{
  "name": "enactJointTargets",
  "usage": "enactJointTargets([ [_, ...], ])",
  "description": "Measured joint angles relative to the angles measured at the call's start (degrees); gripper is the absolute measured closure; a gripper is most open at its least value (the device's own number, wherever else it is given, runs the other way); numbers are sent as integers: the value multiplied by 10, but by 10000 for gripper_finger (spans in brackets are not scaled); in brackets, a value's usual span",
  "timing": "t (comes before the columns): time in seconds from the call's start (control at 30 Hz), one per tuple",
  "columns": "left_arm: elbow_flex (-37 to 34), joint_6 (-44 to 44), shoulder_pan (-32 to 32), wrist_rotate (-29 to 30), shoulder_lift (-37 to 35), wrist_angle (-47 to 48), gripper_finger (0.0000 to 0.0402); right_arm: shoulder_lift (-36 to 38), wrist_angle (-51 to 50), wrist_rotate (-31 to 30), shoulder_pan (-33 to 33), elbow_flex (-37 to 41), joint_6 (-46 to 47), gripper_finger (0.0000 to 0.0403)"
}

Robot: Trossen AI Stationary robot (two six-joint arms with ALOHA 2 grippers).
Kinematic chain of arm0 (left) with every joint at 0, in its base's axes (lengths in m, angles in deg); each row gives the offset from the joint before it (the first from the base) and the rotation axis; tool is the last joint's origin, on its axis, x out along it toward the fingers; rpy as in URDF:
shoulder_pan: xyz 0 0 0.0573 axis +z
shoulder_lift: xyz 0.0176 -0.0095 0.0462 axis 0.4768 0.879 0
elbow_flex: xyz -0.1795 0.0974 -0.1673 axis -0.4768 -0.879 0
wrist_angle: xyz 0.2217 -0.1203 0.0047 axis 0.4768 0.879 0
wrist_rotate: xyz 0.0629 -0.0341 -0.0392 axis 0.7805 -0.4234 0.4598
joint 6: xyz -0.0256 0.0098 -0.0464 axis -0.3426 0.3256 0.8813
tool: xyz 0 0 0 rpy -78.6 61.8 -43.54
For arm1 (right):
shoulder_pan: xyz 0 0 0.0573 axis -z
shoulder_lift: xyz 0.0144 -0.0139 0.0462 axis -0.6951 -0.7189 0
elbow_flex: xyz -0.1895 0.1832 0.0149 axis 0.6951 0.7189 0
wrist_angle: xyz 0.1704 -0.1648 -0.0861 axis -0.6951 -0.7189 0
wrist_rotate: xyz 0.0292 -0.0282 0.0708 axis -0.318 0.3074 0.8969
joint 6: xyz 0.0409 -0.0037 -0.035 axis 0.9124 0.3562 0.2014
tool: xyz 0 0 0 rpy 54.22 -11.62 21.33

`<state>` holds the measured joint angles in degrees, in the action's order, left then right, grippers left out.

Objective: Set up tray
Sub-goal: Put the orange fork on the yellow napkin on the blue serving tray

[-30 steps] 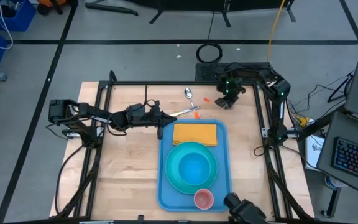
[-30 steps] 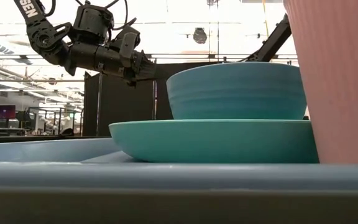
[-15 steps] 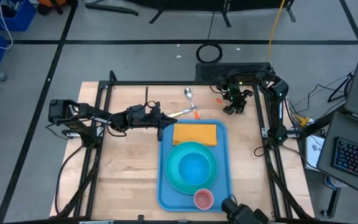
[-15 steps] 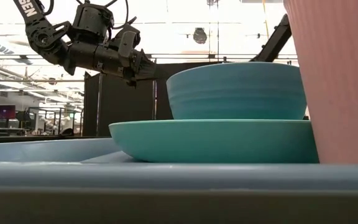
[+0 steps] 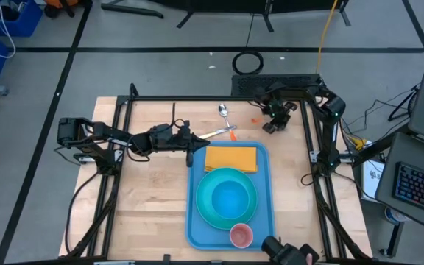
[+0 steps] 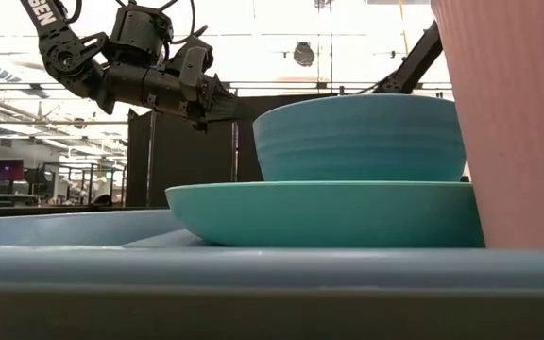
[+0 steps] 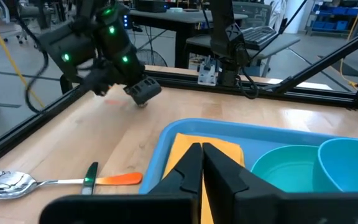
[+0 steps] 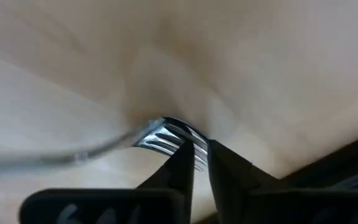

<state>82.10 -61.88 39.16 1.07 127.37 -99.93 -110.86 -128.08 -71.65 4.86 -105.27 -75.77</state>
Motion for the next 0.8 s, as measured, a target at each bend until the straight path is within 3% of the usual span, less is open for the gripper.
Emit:
enactJointTargets([
  [0.23,0,0,0,0,0,0,398,53,-2,8,-7,-1,1,303],
  [0.43,0,0,-1,0,0,0,383,82,-13,17,-8,-1,-5,267],
  [0.6,0,0,-1,0,0,0,398,114,21,26,-17,3,-84,253],
  [0.8,0,0,-1,0,0,0,383,143,143,59,-50,56,-187,235],
])
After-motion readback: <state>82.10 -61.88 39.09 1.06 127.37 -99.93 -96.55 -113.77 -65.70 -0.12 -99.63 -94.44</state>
